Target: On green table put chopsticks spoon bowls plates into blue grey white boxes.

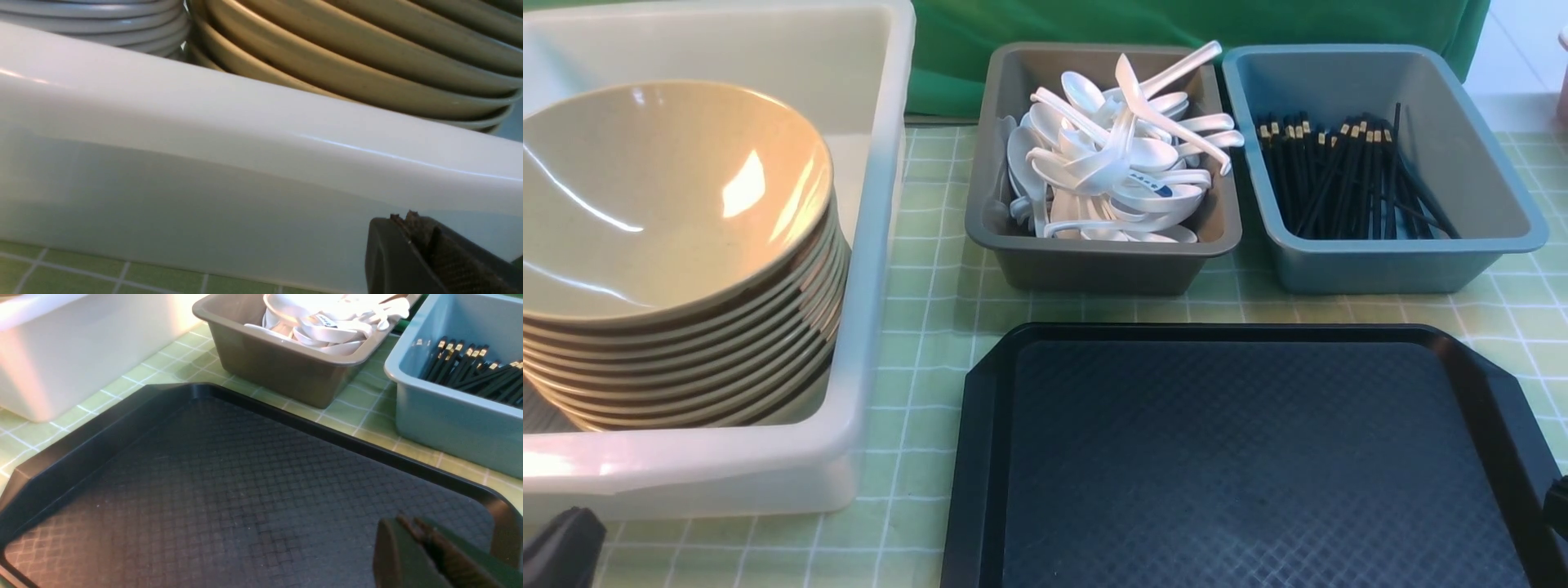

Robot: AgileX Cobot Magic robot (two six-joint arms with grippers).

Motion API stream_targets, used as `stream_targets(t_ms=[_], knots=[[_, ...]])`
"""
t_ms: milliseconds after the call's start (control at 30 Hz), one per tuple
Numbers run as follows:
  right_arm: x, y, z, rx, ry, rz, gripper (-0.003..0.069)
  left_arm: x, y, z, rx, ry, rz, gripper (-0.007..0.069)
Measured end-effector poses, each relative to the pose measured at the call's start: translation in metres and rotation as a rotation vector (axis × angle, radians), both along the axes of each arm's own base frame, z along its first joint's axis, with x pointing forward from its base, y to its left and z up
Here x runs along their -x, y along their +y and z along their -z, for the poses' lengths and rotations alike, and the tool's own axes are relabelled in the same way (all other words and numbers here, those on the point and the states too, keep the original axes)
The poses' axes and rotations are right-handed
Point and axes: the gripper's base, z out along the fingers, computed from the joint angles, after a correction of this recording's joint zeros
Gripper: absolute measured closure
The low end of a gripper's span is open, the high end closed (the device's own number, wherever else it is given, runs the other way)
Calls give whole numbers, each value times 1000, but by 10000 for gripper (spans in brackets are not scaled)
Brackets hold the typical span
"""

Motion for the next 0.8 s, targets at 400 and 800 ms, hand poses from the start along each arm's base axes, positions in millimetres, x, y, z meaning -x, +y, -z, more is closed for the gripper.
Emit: stream_targets(t_ms=[400,800], knots=[[0,0,0,0,0,0,604,0,0,0,0,0,0,627],[-1,-31,3,34,-4,454,592,0,0,0,0,0,0,627]])
